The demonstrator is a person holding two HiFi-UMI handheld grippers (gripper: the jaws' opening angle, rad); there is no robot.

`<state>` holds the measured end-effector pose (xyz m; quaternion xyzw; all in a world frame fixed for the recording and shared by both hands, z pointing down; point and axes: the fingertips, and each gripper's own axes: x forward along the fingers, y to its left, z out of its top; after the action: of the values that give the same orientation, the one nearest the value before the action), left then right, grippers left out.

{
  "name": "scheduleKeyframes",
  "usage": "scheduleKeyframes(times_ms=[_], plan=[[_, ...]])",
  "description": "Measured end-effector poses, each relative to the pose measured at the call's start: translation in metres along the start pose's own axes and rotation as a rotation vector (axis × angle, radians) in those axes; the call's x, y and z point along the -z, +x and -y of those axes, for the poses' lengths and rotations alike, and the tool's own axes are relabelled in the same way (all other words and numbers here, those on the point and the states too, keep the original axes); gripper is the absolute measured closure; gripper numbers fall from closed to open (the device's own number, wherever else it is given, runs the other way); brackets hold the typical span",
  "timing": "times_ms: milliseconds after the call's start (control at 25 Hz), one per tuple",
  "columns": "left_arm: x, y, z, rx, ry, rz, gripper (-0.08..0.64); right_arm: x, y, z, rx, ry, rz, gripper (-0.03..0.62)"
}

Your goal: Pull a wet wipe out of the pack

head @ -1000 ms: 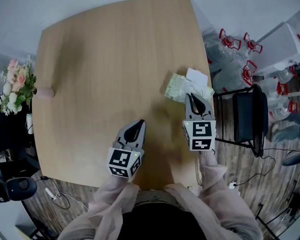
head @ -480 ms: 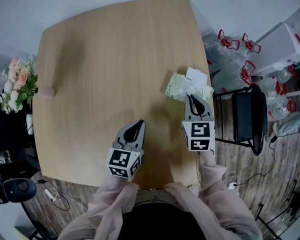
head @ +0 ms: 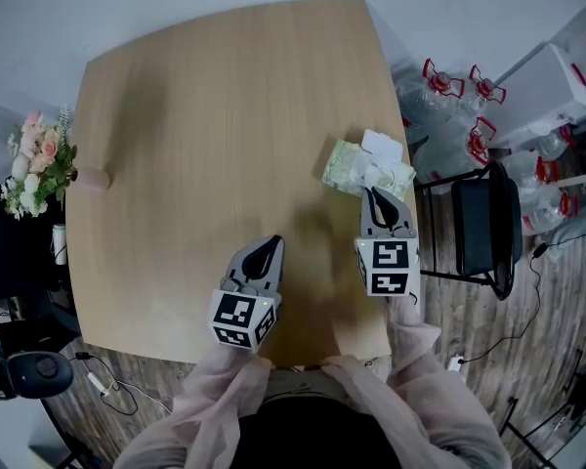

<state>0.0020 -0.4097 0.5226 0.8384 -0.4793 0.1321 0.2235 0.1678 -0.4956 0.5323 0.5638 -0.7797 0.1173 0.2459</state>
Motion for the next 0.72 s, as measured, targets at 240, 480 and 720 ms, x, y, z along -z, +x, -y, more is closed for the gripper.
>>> scheduleKeyframes(times_ms=[240, 480, 720], plan=[[0.002, -0.007, 0.003, 0.000, 0.001, 0.004, 0.548, 0.004, -0.007, -0.003, 0.012, -0.013, 0.002, 0.574], [0.002, -0.012, 0.005, 0.002, 0.005, 0.010, 0.548, 0.005, -0.012, -0.007, 0.013, -0.012, 0.003, 0.574], [0.001, -0.017, 0.004, -0.001, 0.011, 0.016, 0.548, 0.008, -0.018, -0.010, 0.018, -0.011, 0.001, 0.574]])
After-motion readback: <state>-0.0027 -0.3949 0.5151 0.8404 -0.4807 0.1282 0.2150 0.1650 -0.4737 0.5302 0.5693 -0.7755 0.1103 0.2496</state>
